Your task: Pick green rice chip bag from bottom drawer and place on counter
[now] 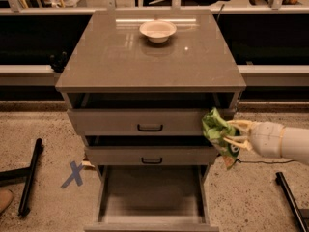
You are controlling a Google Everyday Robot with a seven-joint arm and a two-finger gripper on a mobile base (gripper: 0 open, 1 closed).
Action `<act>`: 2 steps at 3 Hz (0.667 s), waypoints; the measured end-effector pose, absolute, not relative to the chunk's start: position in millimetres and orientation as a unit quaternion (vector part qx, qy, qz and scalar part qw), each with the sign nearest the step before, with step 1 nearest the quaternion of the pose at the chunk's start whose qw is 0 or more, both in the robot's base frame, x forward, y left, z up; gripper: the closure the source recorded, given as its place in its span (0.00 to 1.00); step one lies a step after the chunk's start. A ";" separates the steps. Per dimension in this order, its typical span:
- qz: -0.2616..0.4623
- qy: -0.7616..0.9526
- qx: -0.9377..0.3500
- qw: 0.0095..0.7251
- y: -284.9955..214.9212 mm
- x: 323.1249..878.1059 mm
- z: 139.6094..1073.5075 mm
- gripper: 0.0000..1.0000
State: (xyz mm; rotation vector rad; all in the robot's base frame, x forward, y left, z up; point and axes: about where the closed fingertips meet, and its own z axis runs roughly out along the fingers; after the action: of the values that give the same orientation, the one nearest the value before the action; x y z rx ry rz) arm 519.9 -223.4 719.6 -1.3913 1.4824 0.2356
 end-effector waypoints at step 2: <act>0.054 0.587 -0.593 0.548 -235.2 522.0 794.2 1.00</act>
Offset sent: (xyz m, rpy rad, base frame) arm 0.0003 -0.0112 0.0616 -0.0252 -0.0985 -0.0011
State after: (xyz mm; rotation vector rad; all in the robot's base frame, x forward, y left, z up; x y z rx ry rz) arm 522.0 -235.2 794.2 -1.4060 1.3920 0.1287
